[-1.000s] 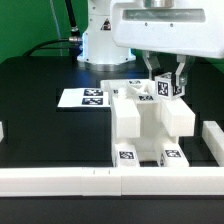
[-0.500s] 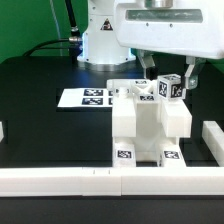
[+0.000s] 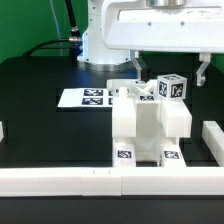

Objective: Assemble chair

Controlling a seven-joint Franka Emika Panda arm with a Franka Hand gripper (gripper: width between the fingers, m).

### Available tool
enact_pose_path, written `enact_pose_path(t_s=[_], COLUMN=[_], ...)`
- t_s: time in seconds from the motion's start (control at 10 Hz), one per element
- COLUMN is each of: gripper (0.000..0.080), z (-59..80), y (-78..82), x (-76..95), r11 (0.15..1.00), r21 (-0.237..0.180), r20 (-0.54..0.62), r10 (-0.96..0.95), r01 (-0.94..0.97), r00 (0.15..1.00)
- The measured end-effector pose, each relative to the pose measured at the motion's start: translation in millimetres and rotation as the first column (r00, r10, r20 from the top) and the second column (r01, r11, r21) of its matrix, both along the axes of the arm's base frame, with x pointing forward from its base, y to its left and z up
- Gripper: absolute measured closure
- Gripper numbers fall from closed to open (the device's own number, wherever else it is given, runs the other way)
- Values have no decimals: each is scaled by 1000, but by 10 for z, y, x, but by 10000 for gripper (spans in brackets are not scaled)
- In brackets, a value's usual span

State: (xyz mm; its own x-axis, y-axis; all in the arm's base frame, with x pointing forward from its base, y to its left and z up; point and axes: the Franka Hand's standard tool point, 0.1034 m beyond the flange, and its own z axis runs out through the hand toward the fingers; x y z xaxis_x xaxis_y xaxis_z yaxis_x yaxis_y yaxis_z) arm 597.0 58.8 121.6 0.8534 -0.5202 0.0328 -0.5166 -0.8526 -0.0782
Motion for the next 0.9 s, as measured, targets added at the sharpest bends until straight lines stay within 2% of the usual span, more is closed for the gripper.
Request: enact_pose_path(t_s=[0.2, 0.4, 0.8, 0.9], gripper=[150, 150, 150, 163], z=[0, -4, -14, -18], y=[-1, 33, 25, 26], x=[-1, -7, -12, -14], r11=[988, 942, 822, 818], r21=[-15, -59, -79, -79], r20=[6, -2, -10, -10], r10=[155, 331, 565, 571], r01=[-154, -331, -564, -570], r00=[988, 944, 825, 821])
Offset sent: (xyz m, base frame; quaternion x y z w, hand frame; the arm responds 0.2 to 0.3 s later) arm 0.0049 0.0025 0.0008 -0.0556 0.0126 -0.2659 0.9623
